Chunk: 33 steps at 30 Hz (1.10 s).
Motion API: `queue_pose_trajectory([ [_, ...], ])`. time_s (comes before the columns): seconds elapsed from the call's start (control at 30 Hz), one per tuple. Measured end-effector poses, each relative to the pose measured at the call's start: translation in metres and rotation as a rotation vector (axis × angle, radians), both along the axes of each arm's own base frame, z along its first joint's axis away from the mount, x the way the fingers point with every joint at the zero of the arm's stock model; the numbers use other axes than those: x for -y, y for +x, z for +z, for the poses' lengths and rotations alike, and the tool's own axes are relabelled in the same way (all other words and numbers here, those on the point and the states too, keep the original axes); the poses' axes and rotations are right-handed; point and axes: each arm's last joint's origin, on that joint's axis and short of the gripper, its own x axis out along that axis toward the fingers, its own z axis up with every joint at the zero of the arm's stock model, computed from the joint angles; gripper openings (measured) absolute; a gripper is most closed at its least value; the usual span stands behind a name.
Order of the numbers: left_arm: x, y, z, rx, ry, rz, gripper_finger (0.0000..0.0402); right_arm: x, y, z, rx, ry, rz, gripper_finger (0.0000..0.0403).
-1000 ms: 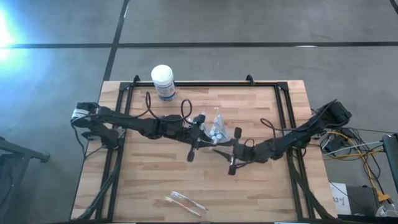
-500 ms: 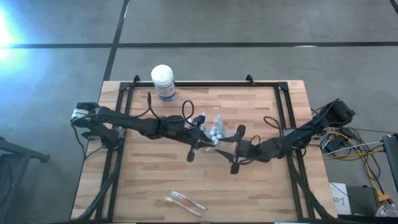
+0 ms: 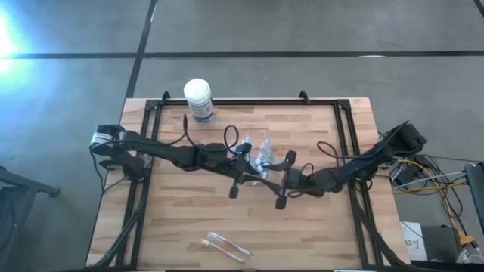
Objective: Pick & Place toothbrushing station
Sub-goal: Put the purple toothbrush into the transparent organizer
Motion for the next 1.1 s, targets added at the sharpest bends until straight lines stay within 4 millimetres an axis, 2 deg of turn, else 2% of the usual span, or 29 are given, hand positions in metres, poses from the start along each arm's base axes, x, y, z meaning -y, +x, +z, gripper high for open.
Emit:
queue_pose_trajectory([
  [0.4, -0.001, 0.0, 0.0, -0.001, 0.016, 0.024, 0.002, -0.006, 0.004, 0.004, -0.003, -0.034, 0.009, 0.0139],
  [0.73, -0.001, 0.0, -0.001, -0.004, 0.023, 0.021, 0.002, -0.006, 0.004, 0.002, -0.026, -0.066, 0.007, 0.0029],
  [0.83, -0.001, 0.0, -0.001, -0.01, 0.023, 0.021, 0.0021, -0.007, 0.004, 0.002, -0.029, -0.068, 0.01, 0.0019],
  [0.93, -0.001, -0.001, -0.002, -0.028, 0.01, 0.023, 0.0049, -0.008, 0.003, 0.001, -0.039, -0.086, 0.016, 0.0018],
  [1.1, 0.0, -0.004, -0.003, -0.066, 0.004, -0.005, 0.0141, -0.012, 0.002, 0.001, -0.046, -0.104, 0.027, 0.0016],
])
